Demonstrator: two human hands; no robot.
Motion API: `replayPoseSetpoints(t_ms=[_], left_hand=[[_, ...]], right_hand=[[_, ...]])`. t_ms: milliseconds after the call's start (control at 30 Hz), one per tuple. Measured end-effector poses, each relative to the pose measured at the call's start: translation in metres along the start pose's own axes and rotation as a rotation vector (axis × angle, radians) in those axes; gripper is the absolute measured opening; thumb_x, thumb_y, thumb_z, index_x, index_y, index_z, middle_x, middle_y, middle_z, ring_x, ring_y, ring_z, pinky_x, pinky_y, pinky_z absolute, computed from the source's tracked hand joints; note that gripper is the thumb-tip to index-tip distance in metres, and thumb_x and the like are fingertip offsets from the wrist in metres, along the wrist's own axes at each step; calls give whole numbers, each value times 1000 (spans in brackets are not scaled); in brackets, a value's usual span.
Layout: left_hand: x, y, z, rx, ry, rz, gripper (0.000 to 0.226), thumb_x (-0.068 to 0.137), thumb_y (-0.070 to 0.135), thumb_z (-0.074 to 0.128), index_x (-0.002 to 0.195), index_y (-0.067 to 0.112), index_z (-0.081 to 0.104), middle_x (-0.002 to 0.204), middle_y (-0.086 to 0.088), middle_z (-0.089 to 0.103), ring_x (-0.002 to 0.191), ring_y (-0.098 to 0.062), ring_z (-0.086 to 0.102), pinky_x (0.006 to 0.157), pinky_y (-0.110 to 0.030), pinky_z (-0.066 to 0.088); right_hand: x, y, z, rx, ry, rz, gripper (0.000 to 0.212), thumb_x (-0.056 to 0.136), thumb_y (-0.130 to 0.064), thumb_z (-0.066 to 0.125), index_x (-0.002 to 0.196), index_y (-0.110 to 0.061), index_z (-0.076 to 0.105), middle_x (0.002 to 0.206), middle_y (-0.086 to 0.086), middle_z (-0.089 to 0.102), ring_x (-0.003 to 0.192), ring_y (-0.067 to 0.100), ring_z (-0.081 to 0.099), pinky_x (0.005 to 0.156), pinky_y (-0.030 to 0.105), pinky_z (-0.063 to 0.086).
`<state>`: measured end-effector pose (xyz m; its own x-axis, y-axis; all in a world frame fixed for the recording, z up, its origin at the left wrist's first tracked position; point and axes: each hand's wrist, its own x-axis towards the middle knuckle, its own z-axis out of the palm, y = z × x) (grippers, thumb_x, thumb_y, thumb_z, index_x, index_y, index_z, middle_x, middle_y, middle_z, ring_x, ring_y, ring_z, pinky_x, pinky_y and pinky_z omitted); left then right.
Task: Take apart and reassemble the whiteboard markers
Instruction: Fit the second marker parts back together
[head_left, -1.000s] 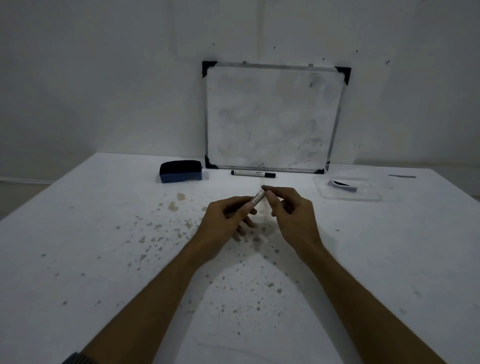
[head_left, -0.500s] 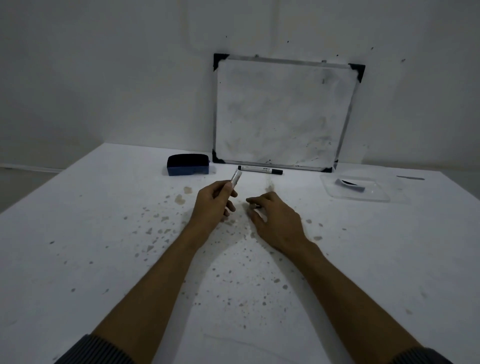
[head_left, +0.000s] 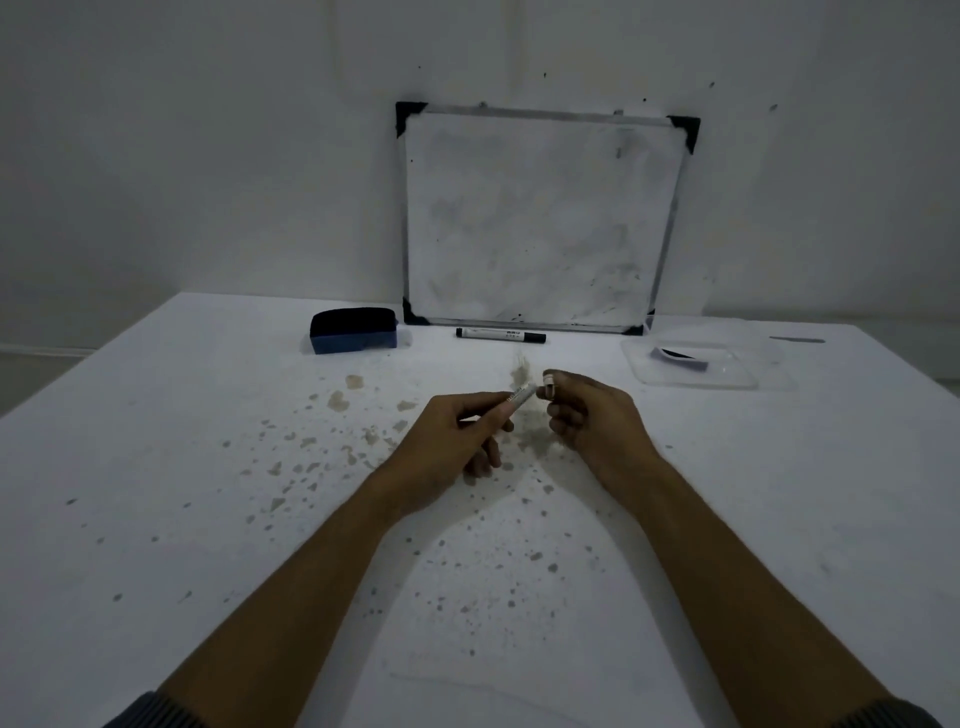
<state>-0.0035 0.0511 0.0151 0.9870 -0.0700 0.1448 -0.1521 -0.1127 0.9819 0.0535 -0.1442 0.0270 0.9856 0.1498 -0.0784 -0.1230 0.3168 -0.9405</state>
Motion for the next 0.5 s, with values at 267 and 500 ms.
replayPoseSetpoints(t_ms=[267, 500], left_hand=[[-3, -4, 8, 50, 7, -1, 21, 101, 39, 65, 121, 41, 72, 93, 7, 80, 60, -9, 69, 47, -20, 49], [-2, -4, 8, 49, 14, 15, 22, 101, 39, 65, 121, 46, 71, 94, 7, 80, 59, -11, 70, 46, -21, 49]], right_hand=[[8, 0, -11, 56, -34, 72, 23, 94, -16, 73, 106, 2, 78, 95, 13, 78, 65, 14, 64, 61, 25, 56], [3, 1, -9, -106, -38, 16, 27, 90, -27, 79, 104, -5, 81, 88, 5, 79, 65, 12, 65, 63, 26, 56]])
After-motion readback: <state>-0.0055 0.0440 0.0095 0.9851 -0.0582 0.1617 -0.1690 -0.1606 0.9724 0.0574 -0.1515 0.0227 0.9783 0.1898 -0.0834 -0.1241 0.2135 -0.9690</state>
